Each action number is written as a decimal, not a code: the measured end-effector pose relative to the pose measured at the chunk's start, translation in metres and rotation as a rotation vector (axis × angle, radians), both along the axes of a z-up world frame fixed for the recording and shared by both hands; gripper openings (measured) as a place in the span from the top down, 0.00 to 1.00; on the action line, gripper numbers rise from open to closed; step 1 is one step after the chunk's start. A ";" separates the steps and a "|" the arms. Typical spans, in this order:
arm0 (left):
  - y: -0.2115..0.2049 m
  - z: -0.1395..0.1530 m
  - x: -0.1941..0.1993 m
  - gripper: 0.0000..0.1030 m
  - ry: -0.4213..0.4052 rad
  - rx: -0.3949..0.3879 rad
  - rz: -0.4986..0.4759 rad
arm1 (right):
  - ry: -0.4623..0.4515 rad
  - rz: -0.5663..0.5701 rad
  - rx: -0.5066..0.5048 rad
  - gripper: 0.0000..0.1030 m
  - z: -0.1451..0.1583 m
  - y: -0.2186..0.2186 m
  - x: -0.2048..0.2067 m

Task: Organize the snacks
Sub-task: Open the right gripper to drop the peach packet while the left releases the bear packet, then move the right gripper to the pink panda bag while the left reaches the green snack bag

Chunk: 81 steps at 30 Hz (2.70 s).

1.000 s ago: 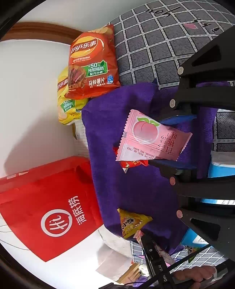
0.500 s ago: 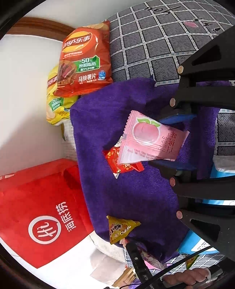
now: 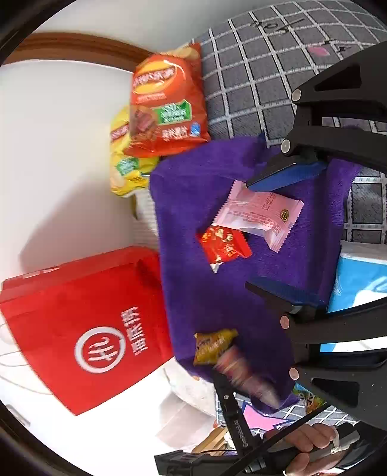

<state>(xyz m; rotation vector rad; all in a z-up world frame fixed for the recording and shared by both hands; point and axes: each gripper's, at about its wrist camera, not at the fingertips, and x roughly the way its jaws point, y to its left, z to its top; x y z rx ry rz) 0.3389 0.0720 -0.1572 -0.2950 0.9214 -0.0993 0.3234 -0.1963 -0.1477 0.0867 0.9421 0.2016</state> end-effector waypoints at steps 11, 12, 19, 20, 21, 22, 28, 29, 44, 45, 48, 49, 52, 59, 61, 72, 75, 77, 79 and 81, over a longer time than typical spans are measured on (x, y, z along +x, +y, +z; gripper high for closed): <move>-0.005 0.037 -0.023 0.58 -0.035 0.042 -0.008 | -0.031 -0.042 0.006 0.43 0.019 -0.014 -0.049; -0.005 0.040 -0.027 0.55 -0.038 0.037 -0.011 | -0.024 -0.048 -0.002 0.43 0.019 -0.018 -0.055; -0.007 0.046 -0.060 0.53 -0.025 -0.002 -0.031 | 0.059 -0.062 0.015 0.43 0.005 -0.039 -0.095; -0.007 0.046 -0.067 0.53 -0.021 0.002 -0.034 | 0.071 -0.066 0.024 0.43 0.002 -0.040 -0.101; -0.007 0.047 -0.070 0.53 -0.020 0.005 -0.036 | 0.078 -0.069 0.025 0.42 -0.001 -0.040 -0.106; -0.007 0.047 -0.077 0.53 -0.019 0.010 -0.042 | 0.084 -0.068 0.025 0.42 -0.004 -0.039 -0.110; -0.006 0.047 -0.107 0.51 -0.012 0.038 -0.057 | 0.084 -0.056 -0.005 0.41 -0.019 -0.035 -0.131; -0.006 0.047 -0.112 0.51 -0.009 0.044 -0.059 | 0.088 -0.061 0.003 0.41 -0.020 -0.037 -0.135; -0.007 0.036 -0.164 0.51 0.012 0.078 -0.070 | 0.031 0.062 -0.097 0.29 -0.015 -0.029 -0.183; -0.006 0.036 -0.166 0.51 0.013 0.080 -0.070 | 0.015 0.079 -0.115 0.29 -0.014 -0.027 -0.180; -0.005 0.035 -0.172 0.51 0.014 0.090 -0.071 | -0.050 0.124 -0.183 0.27 -0.014 -0.023 -0.169; -0.005 0.035 -0.174 0.51 0.015 0.094 -0.070 | -0.060 0.151 -0.190 0.25 -0.015 -0.021 -0.164; -0.002 0.033 -0.176 0.51 0.017 0.103 -0.064 | -0.026 0.227 -0.198 0.25 -0.030 -0.018 -0.151; 0.009 0.021 -0.167 0.51 0.046 0.090 -0.021 | -0.006 0.203 -0.144 0.39 -0.040 -0.027 -0.151; 0.007 0.015 -0.161 0.51 0.054 0.085 -0.025 | 0.015 0.186 -0.131 0.41 -0.041 -0.032 -0.157; -0.020 -0.008 -0.125 0.42 0.070 0.092 -0.060 | -0.041 0.162 -0.156 0.31 -0.049 -0.023 -0.180; -0.020 -0.019 -0.116 0.42 0.087 0.123 -0.045 | -0.047 0.148 -0.185 0.31 -0.055 -0.022 -0.179; -0.018 -0.023 -0.112 0.41 0.085 0.136 -0.047 | -0.058 0.141 -0.193 0.31 -0.057 -0.021 -0.181; -0.016 -0.026 -0.110 0.38 0.076 0.125 -0.054 | -0.059 0.131 -0.196 0.31 -0.058 -0.022 -0.181; -0.014 -0.028 -0.108 0.37 0.083 0.117 -0.064 | -0.055 0.109 -0.208 0.36 -0.059 -0.023 -0.178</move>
